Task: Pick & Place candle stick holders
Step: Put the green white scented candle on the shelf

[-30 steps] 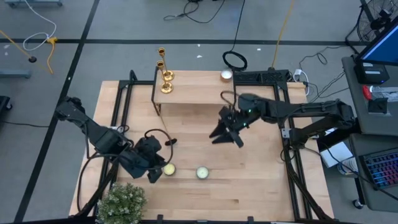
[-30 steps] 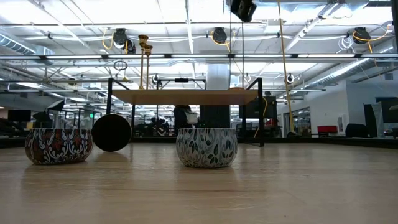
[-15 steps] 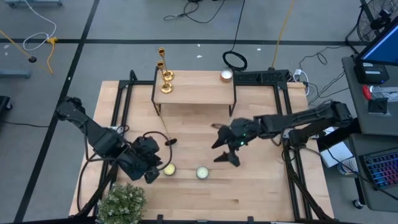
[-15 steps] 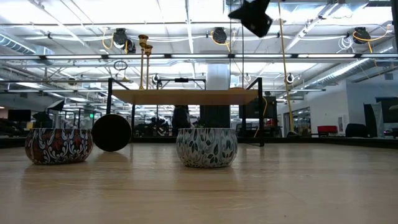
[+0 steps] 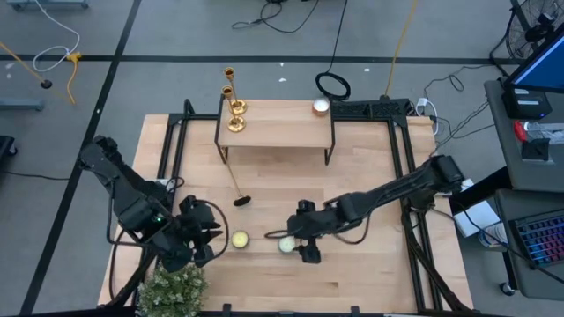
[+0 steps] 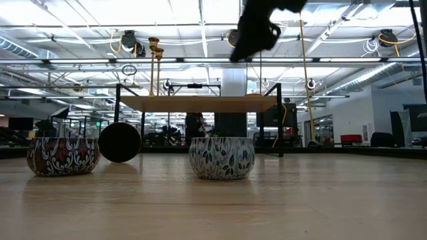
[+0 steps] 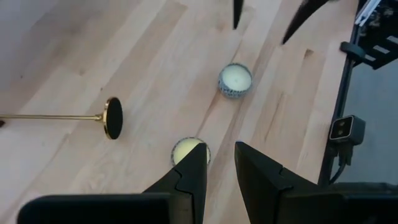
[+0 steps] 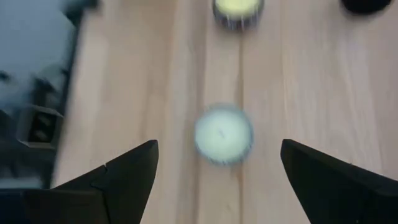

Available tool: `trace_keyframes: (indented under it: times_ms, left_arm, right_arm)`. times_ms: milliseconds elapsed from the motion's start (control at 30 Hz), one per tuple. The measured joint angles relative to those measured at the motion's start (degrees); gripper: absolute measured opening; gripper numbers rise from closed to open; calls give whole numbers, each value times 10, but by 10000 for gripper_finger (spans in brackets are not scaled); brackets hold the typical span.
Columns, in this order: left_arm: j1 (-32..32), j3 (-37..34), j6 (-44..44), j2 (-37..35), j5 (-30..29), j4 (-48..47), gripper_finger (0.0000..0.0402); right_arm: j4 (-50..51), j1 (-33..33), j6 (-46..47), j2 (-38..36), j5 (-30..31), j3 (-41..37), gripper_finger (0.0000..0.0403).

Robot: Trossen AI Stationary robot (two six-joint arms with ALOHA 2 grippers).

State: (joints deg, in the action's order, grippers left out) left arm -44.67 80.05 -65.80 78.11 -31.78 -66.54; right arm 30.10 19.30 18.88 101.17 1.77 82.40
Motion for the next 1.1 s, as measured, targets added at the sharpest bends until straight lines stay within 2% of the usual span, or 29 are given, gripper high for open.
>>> trace_keyframes:
  times_ms: [333,467,900,1100]
  left_arm:
    - [-28,0,-30,0,-33,1,88]
    - [-38,-1,-34,10,-43,1,88]
    - [-38,-1,-49,57,-41,5,88]
    - [-38,-1,-54,59,-28,6,88]
  right_arm:
    - [10,15,-18,71,-15,8,334]
    - [2,14,-23,82,18,8,334]
    - [-37,1,-26,86,30,8,334]
    - [-38,-1,-9,120,0,7,334]
